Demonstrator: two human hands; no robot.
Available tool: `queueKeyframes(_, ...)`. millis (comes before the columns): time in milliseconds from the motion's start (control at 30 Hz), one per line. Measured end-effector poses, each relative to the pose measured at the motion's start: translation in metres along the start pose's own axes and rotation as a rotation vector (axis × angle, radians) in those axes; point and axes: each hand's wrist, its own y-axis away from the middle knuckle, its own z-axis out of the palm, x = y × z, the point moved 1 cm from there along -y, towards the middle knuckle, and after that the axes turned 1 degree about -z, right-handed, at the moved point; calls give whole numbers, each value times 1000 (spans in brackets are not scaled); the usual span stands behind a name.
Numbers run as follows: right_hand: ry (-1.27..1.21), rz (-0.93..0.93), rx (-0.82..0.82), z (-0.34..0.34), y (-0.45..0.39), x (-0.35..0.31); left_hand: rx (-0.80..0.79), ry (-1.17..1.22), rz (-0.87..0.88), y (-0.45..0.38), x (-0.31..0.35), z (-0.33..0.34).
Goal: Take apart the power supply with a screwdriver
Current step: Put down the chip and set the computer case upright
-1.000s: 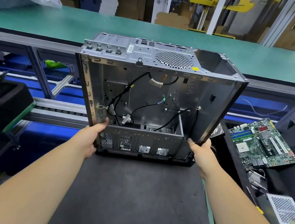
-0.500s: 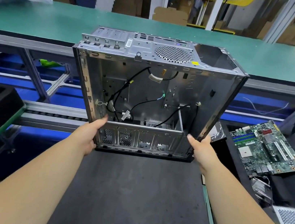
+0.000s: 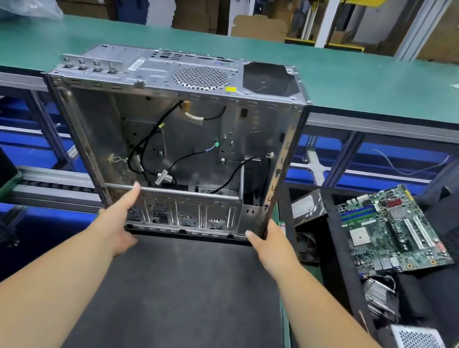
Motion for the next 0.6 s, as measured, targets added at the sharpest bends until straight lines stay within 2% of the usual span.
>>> queueKeyframes(300,376,-54,90,-6,-16,9,153,3,17,5,-33,38)
queueKeyframes(600,441,-32,34,-4,-27,6,145,5,67,-6,-29,43)
